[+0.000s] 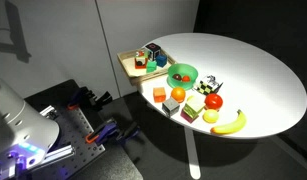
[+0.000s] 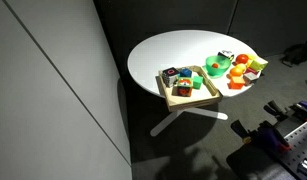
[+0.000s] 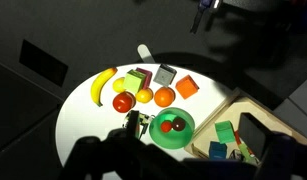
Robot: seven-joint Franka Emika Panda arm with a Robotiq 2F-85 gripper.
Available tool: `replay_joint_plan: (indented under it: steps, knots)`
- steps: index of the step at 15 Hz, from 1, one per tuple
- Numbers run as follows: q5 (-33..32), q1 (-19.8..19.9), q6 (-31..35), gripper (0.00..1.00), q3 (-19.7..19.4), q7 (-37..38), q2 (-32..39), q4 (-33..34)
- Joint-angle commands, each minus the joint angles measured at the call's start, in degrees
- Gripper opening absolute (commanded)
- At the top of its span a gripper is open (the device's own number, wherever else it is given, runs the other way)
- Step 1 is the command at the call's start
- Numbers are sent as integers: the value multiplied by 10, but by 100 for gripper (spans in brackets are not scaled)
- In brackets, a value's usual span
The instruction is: Pick up the lime green block and drop it onto the tray
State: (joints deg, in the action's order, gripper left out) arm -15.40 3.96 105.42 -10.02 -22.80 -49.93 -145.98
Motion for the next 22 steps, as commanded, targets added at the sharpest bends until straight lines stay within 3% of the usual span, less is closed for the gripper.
replay_joint_plan:
  steps: [1, 11, 22]
  knots:
    - [-4, -7, -3, 100, -5, 4, 0, 2]
    - [9, -10, 21, 100, -5, 27, 37, 16]
    - [88, -15, 108, 100, -13, 35, 165, 72]
